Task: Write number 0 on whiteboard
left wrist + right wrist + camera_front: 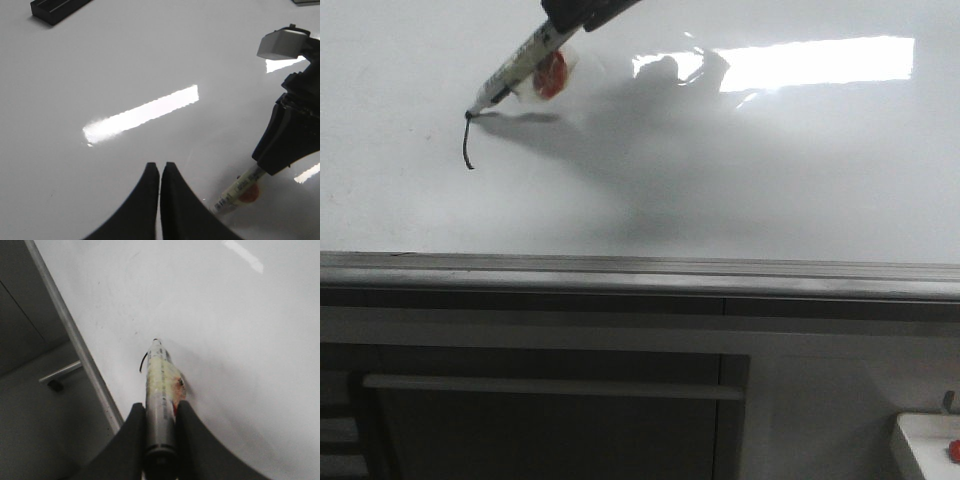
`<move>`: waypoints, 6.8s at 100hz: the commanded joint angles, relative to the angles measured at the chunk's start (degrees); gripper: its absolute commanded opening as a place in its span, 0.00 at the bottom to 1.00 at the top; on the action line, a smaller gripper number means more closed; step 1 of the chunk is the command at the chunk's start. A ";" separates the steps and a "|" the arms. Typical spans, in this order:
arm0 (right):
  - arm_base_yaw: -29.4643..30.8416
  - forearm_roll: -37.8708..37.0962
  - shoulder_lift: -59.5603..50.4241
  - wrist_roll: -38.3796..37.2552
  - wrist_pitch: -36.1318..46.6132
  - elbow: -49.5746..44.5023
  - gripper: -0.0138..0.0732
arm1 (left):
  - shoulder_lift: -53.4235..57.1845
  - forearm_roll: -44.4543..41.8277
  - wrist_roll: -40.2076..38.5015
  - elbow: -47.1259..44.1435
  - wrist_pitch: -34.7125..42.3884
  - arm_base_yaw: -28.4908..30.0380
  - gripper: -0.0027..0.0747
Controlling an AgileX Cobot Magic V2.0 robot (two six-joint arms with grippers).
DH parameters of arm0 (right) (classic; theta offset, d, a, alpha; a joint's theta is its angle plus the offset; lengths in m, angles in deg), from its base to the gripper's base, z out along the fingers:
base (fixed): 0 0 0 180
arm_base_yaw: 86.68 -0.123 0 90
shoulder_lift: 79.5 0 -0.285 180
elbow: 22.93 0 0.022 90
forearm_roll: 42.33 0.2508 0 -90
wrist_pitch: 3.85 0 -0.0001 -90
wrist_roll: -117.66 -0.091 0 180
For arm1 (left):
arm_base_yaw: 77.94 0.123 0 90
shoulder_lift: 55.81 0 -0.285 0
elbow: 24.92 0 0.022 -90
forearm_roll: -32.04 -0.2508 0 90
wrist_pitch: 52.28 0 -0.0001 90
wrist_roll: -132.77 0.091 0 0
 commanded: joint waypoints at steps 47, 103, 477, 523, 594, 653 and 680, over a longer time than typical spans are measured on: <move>9.13 -0.99 -5.79 -1.15 -7.05 3.23 0.10 | -0.53 0.89 -0.31 1.87 4.59 0.09 0.01; 3.90 -0.99 -3.20 -1.57 -4.00 -1.95 0.10 | -0.53 0.89 -0.31 1.87 4.59 0.09 0.01; -9.13 -16.88 -17.80 -5.06 -7.90 2.63 0.73 | -40.80 31.58 -1.97 7.13 3.47 -1.64 0.01; -9.13 -16.88 -18.54 -7.07 -17.05 2.63 0.71 | -48.58 31.82 -1.97 13.39 -1.12 -0.88 0.01; -9.13 -16.88 -18.54 -8.59 -20.48 2.63 0.71 | -47.34 31.58 -1.97 13.39 -1.76 -0.88 0.53; -9.13 -22.17 -38.38 -15.19 2.80 -14.26 0.10 | -22.22 23.86 -1.75 13.39 -6.29 -0.88 0.01; -9.13 -22.17 -57.49 -15.19 22.38 -39.95 0.10 | -9.87 17.71 -1.75 7.79 -6.06 -0.88 0.01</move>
